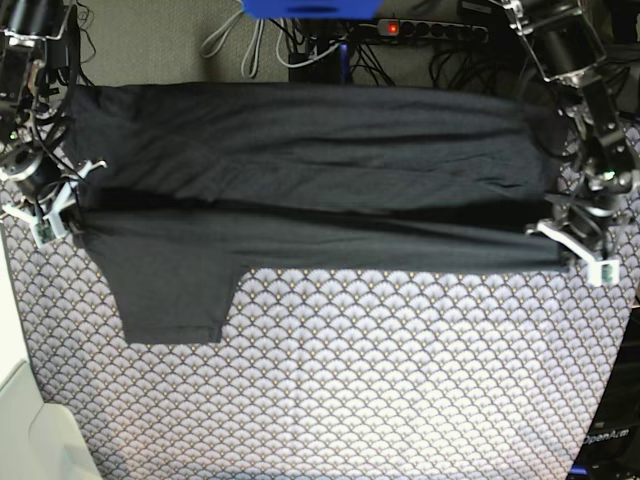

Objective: Fold the T-shirt properly
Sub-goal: 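Lift the side edges and fold the hem half over toward the collar, then lay the folded edge down and open both grippers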

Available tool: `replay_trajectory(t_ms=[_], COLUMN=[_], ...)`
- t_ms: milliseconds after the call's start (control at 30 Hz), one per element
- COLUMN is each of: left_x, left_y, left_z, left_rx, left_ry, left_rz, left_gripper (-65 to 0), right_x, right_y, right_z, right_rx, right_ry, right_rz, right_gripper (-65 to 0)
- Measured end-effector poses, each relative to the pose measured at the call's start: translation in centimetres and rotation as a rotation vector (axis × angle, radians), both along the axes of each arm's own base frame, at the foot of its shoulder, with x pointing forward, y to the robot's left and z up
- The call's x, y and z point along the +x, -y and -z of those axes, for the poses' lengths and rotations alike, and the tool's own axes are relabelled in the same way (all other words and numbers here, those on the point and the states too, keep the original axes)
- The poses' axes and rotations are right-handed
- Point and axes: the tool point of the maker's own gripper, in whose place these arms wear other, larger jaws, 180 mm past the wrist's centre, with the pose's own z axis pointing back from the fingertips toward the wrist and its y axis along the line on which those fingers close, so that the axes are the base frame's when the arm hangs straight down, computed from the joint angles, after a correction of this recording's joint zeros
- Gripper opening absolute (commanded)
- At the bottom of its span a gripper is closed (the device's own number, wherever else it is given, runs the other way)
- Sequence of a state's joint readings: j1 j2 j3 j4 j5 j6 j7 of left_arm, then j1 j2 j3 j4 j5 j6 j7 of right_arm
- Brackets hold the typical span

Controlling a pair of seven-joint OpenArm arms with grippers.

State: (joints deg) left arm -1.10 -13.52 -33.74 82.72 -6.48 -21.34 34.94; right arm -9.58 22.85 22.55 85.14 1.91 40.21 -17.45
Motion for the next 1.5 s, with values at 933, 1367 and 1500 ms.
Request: replay_trajectory(t_ms=[933, 1367, 1500], left_x=[-3.2, -4.7, -5.2], left_y=[0.0, -0.6, -0.6], left_z=[1.8, 2.8, 3.0], left_rx=[0.01, 0.02, 0.024], left_ry=[-0.096, -0.18, -0.197], left_rz=[0.004, 0.002, 0.004], left_gripper=[-64.6, -64.6, -64.6], right_x=[-5.5, -5.9, -6.8], right_y=[1.4, 0.8, 0.9], right_z=[2.3, 1.7, 2.0], right_rx=[-0.009, -0.022, -0.028], right_ry=[-0.097, -0.085, -0.104], right_rz=[0.056, 0.033, 0.027], right_gripper=[-65.0, -65.0, -65.0])
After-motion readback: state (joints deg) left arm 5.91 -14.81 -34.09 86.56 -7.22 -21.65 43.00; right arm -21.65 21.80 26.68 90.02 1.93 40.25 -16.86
